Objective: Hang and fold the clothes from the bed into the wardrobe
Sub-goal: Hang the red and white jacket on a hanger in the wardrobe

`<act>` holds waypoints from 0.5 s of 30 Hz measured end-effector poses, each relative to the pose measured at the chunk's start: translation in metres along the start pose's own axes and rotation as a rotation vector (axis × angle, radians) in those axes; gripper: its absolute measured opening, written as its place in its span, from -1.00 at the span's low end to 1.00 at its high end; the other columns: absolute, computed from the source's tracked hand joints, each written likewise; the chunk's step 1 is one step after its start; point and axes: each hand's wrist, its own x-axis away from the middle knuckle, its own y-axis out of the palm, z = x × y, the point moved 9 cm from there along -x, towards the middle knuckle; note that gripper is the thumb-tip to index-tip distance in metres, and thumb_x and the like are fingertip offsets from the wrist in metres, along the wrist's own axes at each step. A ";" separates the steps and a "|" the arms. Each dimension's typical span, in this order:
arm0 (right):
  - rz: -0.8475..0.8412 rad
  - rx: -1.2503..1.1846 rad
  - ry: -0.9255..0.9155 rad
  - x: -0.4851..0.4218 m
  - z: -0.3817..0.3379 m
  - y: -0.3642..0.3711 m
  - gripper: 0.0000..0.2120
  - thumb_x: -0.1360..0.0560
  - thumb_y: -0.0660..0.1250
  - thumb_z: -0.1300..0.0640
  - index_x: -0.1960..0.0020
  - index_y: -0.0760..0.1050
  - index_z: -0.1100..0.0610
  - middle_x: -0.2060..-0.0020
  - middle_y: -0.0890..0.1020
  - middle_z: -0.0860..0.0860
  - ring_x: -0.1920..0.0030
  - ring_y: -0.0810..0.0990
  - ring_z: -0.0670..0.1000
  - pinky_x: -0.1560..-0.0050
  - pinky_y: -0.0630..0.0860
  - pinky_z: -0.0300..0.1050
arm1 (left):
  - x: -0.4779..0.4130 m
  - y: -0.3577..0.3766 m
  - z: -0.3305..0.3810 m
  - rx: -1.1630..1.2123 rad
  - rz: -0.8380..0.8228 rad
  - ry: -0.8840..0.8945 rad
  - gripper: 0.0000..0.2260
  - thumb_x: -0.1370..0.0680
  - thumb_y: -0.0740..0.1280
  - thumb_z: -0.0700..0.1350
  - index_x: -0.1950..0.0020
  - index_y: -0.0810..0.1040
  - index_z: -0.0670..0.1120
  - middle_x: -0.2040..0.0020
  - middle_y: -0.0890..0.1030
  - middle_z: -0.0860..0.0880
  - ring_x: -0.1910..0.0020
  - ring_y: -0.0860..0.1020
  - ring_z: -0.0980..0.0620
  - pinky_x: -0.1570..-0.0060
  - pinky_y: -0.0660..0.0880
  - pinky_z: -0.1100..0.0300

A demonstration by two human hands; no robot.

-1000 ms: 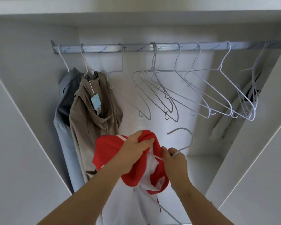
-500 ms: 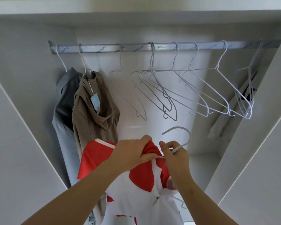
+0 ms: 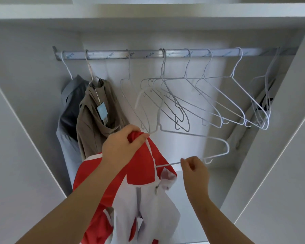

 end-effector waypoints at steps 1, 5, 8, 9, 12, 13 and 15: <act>-0.065 0.049 0.047 0.001 0.007 0.008 -0.75 -0.48 0.32 0.17 0.35 0.38 0.03 0.38 0.50 -0.07 0.31 0.46 -0.04 0.28 0.33 -0.23 | -0.001 -0.005 0.003 0.042 0.017 0.009 -0.82 -0.46 0.30 0.14 0.04 0.53 0.08 0.18 0.53 0.16 0.18 0.49 0.15 0.21 0.33 0.35; -0.274 0.024 0.239 0.010 0.028 0.031 -0.78 -0.45 0.39 0.05 -0.01 0.42 0.07 0.07 0.51 -0.07 0.03 0.47 -0.03 0.02 0.34 -0.20 | -0.002 -0.027 0.021 0.158 0.039 0.065 -0.84 -0.43 0.29 0.26 0.16 0.47 0.21 0.23 0.53 0.23 0.17 0.51 0.25 0.17 0.40 0.38; -0.382 -0.064 0.352 0.016 0.031 0.046 -0.54 -0.46 0.39 0.08 -0.29 0.29 0.08 0.10 0.49 -0.10 0.09 0.49 -0.07 0.09 0.40 -0.32 | -0.002 -0.040 0.031 0.202 0.051 0.114 -0.89 -0.45 0.36 0.14 0.18 0.43 0.26 0.22 0.53 0.25 0.14 0.51 0.31 0.18 0.38 0.51; -0.424 -0.061 0.364 0.018 0.032 0.051 -0.50 -0.48 0.38 0.08 -0.33 0.25 0.09 0.16 0.51 -0.11 0.18 0.52 -0.11 0.22 0.42 -0.39 | -0.001 -0.045 0.034 0.219 0.055 0.129 -0.89 -0.44 0.37 0.11 0.18 0.44 0.25 0.21 0.53 0.24 0.13 0.50 0.34 0.18 0.38 0.54; -0.512 0.042 0.403 0.026 0.040 0.058 -0.63 -0.49 0.36 0.02 -0.22 0.38 0.13 0.21 0.62 -0.03 0.26 0.60 -0.08 0.38 0.46 -0.32 | -0.002 -0.057 0.036 0.264 0.080 0.144 -0.92 -0.41 0.36 0.08 0.19 0.47 0.21 0.21 0.55 0.23 0.13 0.49 0.36 0.11 0.37 0.56; -0.517 0.028 0.446 0.028 0.044 0.057 -0.73 -0.50 0.35 0.07 -0.14 0.46 0.16 0.17 0.65 0.03 0.22 0.63 -0.02 0.33 0.52 -0.24 | -0.002 -0.060 0.034 0.275 0.091 0.139 -0.90 -0.43 0.40 0.07 0.19 0.48 0.20 0.21 0.55 0.22 0.13 0.50 0.34 0.11 0.37 0.56; -0.502 -0.156 0.589 0.031 0.054 0.055 -0.89 -0.52 0.27 0.30 -0.03 0.51 0.28 0.08 0.64 0.20 0.12 0.65 0.14 0.21 0.60 -0.06 | -0.002 -0.067 0.026 0.292 0.115 0.116 -0.89 -0.44 0.41 0.00 0.20 0.50 0.18 0.23 0.57 0.23 0.14 0.51 0.34 0.12 0.37 0.56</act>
